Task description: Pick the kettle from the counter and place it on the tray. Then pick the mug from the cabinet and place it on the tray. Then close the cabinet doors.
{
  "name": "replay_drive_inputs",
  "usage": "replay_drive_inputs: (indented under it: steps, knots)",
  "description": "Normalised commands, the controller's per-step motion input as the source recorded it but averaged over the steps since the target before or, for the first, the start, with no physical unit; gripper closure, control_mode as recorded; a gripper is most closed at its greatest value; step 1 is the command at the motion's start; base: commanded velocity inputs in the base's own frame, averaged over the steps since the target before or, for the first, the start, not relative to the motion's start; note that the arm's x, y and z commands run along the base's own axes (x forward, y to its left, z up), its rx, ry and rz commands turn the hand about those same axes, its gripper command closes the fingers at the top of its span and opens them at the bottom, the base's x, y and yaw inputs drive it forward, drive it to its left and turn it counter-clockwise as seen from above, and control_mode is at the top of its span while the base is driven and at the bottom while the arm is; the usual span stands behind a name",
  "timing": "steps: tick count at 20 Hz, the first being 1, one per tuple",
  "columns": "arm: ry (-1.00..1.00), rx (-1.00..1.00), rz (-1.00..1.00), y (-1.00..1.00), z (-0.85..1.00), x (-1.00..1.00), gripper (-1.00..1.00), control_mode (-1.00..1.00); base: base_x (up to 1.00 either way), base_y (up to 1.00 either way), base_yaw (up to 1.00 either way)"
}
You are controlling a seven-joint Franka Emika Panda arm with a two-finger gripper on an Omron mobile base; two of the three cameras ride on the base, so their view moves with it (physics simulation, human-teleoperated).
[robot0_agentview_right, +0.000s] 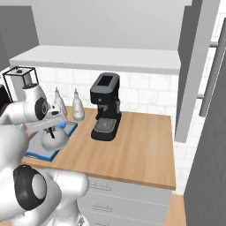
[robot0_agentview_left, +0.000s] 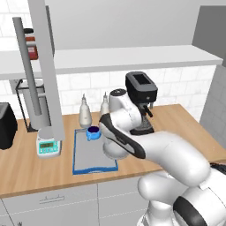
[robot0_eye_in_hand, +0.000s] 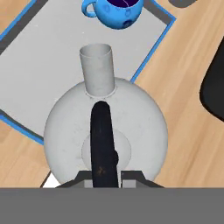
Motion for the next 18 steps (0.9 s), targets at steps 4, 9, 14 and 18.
replay_drive_inputs:
  steps: [4,9,14,18]
  knots:
    - [0.0,0.0,0.21,0.5,-0.02,0.48,1.0,-1.0,0.0,0.0,0.0]
    - [0.04,0.0,0.18,0.45,-0.11,0.26,1.0,-1.0,0.0,0.0,0.0]
    - [0.05,0.0,0.1,0.3,-0.22,0.03,1.0,-1.0,0.0,0.0,0.0]
    - [0.02,0.0,0.08,0.23,-0.27,0.18,1.0,-1.0,0.0,0.0,0.0]
